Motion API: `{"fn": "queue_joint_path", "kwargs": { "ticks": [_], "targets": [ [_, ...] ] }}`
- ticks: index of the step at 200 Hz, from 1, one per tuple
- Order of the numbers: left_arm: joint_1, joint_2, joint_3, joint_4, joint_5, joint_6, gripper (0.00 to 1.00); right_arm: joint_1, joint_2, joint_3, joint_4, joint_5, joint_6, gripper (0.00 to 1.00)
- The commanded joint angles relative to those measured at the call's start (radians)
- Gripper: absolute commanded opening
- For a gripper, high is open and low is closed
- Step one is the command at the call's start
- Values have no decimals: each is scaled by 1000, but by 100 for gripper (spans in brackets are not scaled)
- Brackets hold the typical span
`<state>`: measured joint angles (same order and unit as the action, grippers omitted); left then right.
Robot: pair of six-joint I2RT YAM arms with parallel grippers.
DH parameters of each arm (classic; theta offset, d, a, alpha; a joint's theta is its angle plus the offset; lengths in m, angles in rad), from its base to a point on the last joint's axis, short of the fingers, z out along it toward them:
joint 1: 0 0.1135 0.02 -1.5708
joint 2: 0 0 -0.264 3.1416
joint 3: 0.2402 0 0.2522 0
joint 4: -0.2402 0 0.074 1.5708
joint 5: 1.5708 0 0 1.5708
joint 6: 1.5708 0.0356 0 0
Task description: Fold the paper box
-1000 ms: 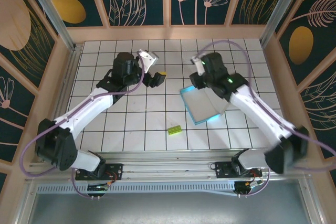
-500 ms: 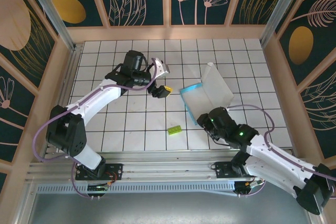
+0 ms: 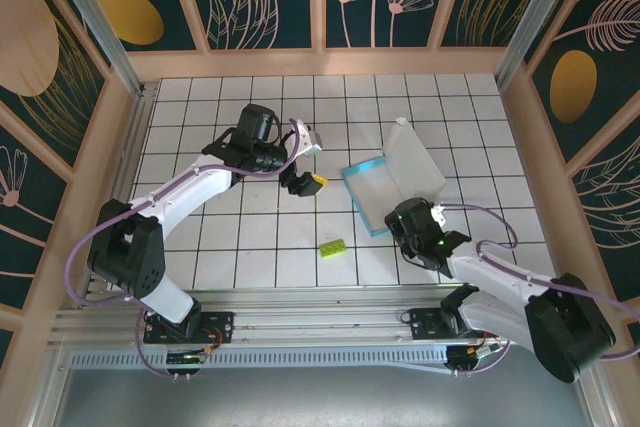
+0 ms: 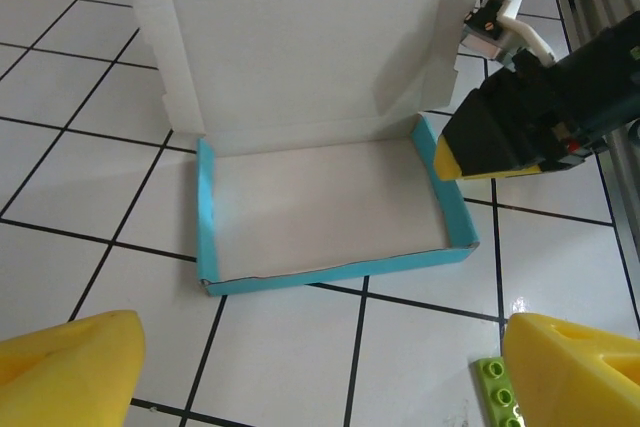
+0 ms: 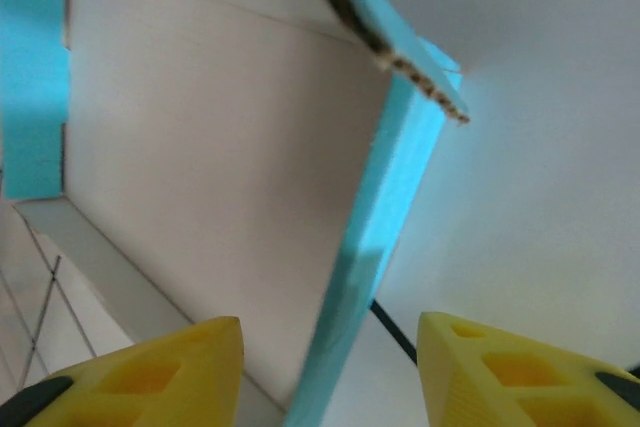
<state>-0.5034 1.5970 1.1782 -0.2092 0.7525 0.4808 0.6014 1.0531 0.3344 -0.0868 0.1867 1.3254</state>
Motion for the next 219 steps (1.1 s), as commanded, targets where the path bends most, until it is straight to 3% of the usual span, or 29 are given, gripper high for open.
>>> {"fn": "queue_joint_path", "kwargs": {
  "ticks": [1, 20, 56, 74, 113, 150, 188, 219],
  "targets": [
    [-6, -24, -18, 55, 13, -24, 92, -22, 62, 35, 93, 54, -73, 46],
    [-6, -22, -16, 75, -31, -74, 92, -37, 113, 59, 100, 77, -129, 37],
    [-6, -32, -51, 216, -188, -274, 92, -49, 176, 136, 101, 170, -354, 10],
    [-6, -28, -67, 263, -288, -379, 92, -137, 267, 178, 174, 124, -507, 5],
    [-4, -3, -73, 245, -541, -637, 91, -207, 502, 339, 293, -56, -777, 0],
    [-1, 39, -90, 212, -634, -813, 87, -214, 712, 587, 238, -204, -948, 0],
    [35, 151, -28, 87, -784, -896, 73, -215, 811, 727, 198, -275, -959, 2],
    [49, 251, 59, 32, -873, -936, 55, -216, 865, 788, 172, -300, -977, 4]
  ]
}}
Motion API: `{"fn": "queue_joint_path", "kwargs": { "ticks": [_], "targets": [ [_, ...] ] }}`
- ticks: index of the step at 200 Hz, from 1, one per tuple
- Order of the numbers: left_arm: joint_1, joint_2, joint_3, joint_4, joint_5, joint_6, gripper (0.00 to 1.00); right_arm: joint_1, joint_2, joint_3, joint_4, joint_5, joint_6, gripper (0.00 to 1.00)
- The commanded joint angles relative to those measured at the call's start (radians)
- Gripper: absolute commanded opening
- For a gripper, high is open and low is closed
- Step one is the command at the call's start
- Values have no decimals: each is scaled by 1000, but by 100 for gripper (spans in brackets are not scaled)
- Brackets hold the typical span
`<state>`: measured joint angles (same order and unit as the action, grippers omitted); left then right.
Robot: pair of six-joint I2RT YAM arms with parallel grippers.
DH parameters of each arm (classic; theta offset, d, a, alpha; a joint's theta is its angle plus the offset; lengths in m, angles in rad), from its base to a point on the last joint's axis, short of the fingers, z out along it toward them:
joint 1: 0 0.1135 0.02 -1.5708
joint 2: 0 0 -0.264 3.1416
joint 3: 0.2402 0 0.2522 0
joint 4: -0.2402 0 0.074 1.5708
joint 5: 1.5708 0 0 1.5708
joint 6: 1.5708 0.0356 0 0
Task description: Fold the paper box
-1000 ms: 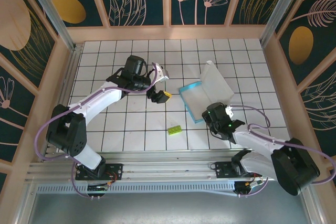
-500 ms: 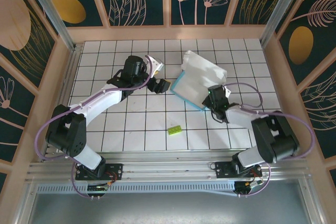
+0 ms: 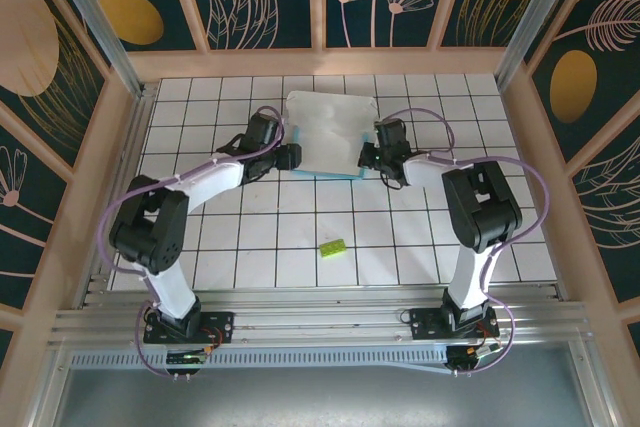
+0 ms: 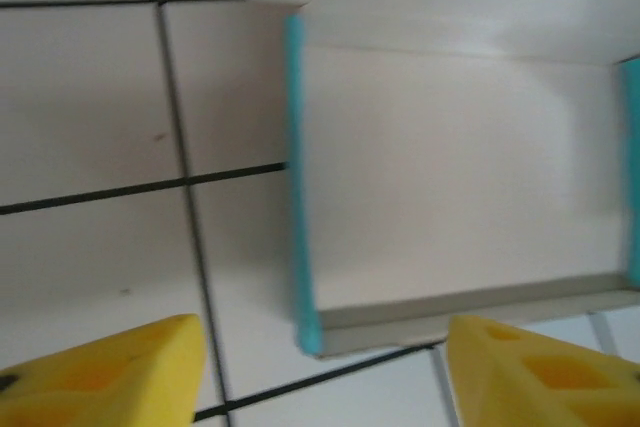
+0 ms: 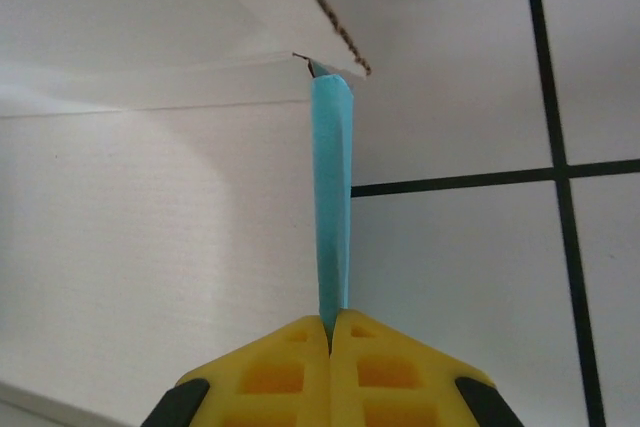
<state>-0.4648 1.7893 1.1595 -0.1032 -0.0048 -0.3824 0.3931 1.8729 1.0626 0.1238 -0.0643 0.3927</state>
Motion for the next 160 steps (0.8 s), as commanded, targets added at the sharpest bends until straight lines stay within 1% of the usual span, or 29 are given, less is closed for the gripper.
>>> {"fn": "queue_joint_path", "kwargs": {
  "ticks": [1, 13, 36, 62, 92, 121, 145, 160],
  "targets": [
    [11, 64, 81, -75, -119, -74, 55, -9, 46, 63, -41, -51, -44, 4],
    [14, 105, 125, -88, -146, -71, 50, -10, 73, 89, -62, -65, -52, 5],
    [23, 185, 216, -109, -139, -57, 48, -12, 110, 125, -96, -78, -58, 5],
    [33, 250, 282, -142, -133, -55, 47, -12, 119, 123, -94, -82, -49, 6],
    [55, 281, 281, -123, -55, -67, 39, -13, 136, 137, -97, -93, -46, 7],
    [62, 308, 279, -110, -3, -55, 36, -12, 161, 169, -111, -98, -50, 7],
    [73, 330, 270, -81, 32, -63, 27, -10, 171, 185, -116, -103, -59, 7],
    [77, 351, 275, -75, 46, -71, 24, -8, 172, 191, -121, -98, -61, 8]
  ]
}}
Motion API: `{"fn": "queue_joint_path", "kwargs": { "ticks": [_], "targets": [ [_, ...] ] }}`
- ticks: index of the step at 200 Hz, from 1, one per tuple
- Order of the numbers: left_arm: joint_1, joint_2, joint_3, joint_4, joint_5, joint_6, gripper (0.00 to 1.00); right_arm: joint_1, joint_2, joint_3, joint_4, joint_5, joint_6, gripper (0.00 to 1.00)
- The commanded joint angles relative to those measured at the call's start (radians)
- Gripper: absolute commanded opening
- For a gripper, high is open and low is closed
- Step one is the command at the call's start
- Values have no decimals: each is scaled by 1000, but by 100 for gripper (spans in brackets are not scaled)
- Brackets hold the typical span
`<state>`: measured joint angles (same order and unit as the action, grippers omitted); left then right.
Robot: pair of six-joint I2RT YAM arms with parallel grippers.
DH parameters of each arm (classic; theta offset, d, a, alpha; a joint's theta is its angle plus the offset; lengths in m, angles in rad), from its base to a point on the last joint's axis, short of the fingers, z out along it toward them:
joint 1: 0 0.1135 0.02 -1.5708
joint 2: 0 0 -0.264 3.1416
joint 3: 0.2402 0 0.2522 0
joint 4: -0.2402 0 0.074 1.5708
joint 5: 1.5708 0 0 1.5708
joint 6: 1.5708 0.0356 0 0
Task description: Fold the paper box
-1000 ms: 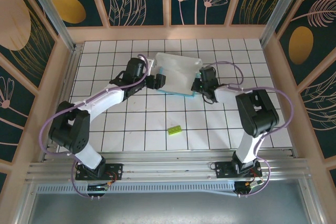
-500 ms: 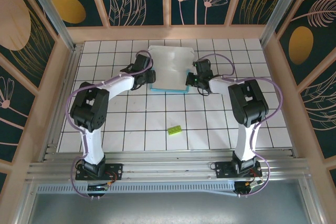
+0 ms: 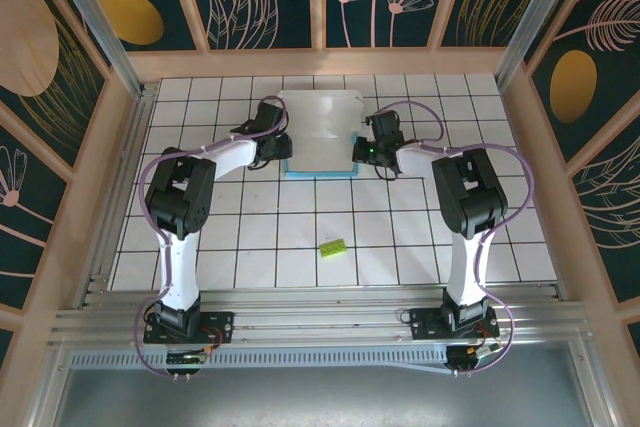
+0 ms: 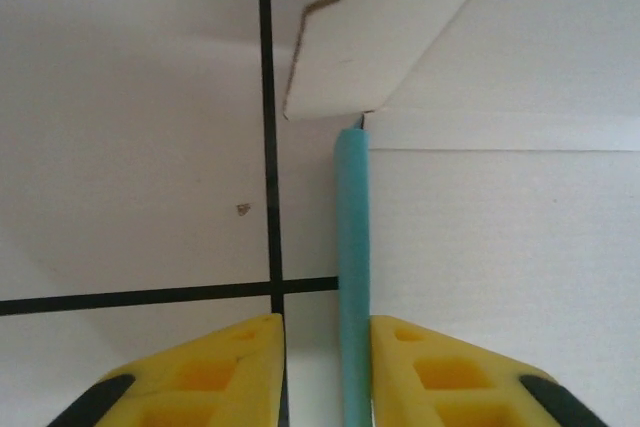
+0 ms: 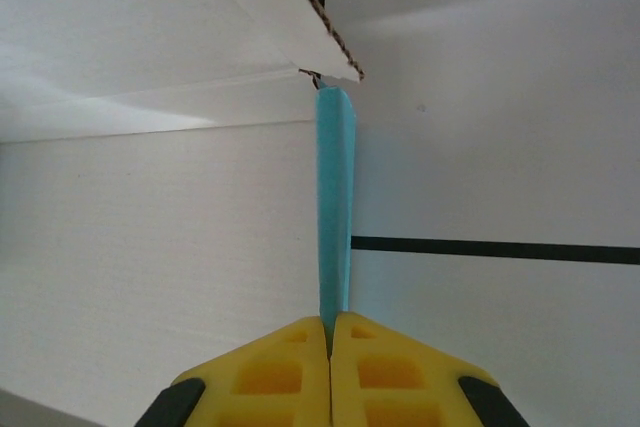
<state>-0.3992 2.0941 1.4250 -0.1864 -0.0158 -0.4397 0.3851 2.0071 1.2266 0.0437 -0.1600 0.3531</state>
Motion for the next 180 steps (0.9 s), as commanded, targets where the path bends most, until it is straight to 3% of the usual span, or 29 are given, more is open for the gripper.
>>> {"fn": "queue_joint_path", "kwargs": {
  "ticks": [1, 47, 66, 94, 121, 151, 168, 180],
  "targets": [
    [11, 47, 9, 8, 57, -13, 24, 0, 38, 27, -41, -2, -22, 8],
    [12, 40, -11, 34, 63, -19, 25, 2, -7, 19, -48, -3, -15, 21],
    [12, 1, -23, 47, 67, -11, 32, 3, -61, 3, -40, -13, -25, 31],
    [12, -89, -58, 72, 86, 7, 39, 2, -182, -62, -1, -4, -28, 60],
    [12, -229, -141, 111, 172, -19, 48, -3, -323, -142, 11, 11, -62, 67],
    [11, -472, -274, 163, 222, 1, 57, -3, -520, -237, 17, -20, -280, 69],
    [12, -616, -348, 186, 216, 79, 68, 4, -642, -306, 17, -116, -486, 69],
    [13, -709, -398, 191, 228, 148, 70, 17, -710, -337, -26, -220, -626, 72]
  ]
}}
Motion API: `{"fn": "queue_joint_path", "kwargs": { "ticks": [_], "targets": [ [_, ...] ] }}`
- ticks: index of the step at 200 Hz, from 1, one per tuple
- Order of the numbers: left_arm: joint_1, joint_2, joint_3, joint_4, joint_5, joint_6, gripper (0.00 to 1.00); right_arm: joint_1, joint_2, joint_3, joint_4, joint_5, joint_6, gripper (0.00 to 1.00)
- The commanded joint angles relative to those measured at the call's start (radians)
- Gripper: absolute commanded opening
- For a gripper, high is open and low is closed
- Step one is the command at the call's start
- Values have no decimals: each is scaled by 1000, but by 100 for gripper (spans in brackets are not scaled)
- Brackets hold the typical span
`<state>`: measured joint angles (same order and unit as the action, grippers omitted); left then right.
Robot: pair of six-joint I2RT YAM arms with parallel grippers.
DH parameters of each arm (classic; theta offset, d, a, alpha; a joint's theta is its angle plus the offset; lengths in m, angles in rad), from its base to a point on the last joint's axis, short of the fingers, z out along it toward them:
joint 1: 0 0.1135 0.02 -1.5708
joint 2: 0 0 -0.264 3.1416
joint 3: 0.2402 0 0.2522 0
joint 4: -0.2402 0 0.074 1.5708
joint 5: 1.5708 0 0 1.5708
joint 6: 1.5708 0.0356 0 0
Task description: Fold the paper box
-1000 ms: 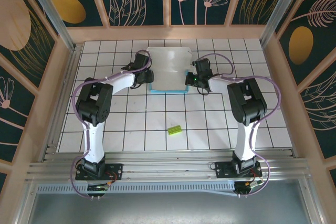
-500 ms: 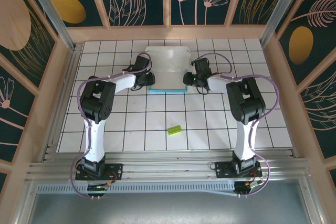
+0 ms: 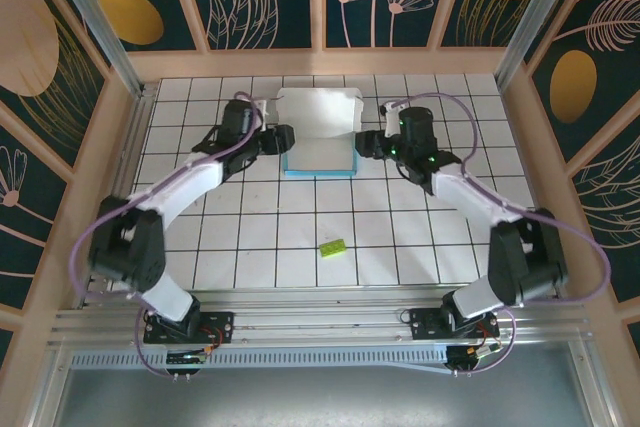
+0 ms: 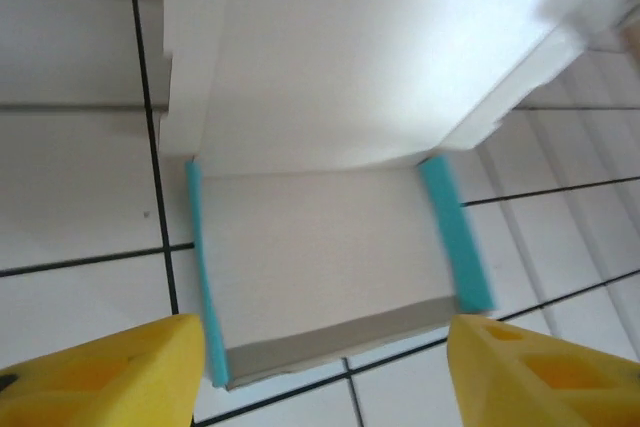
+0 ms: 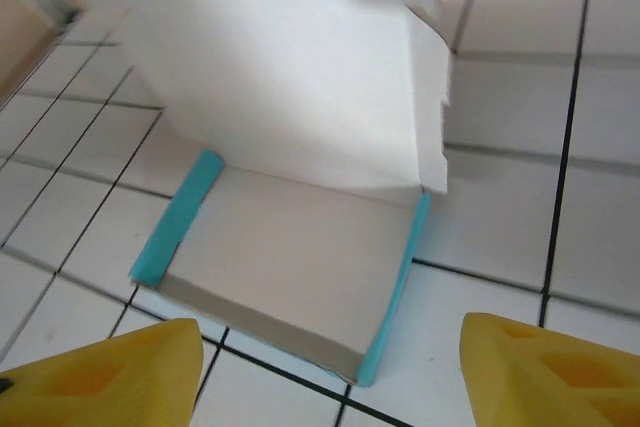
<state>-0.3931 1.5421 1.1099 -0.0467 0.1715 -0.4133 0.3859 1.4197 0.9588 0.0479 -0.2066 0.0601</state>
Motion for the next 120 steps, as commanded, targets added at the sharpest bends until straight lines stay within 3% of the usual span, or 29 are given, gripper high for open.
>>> {"fn": "queue_joint_path", "kwargs": {
  "ticks": [1, 17, 30, 35, 49, 74, 120],
  "targets": [
    [6, -164, -85, 51, 44, 127, 70, 18, -128, -72, -37, -187, -350, 72],
    [5, -266, -127, 28, 101, 235, 73, 97, -214, -135, -185, -305, -715, 80],
    [6, -339, -144, -31, 162, 358, 77, 212, -287, -211, -356, -265, -1099, 89],
    [6, -366, -163, -61, 191, 441, 78, 255, -306, -247, -370, -218, -1176, 91],
    [5, -441, -211, -145, 241, 660, 82, 314, -308, -307, -330, -128, -1179, 92],
    [5, -569, -332, -297, 285, 1066, 85, 357, -221, -267, -418, -221, -1199, 89],
    [5, -733, -495, -396, 405, 1480, 94, 448, -56, -237, -322, -295, -1163, 87]
  ]
}}
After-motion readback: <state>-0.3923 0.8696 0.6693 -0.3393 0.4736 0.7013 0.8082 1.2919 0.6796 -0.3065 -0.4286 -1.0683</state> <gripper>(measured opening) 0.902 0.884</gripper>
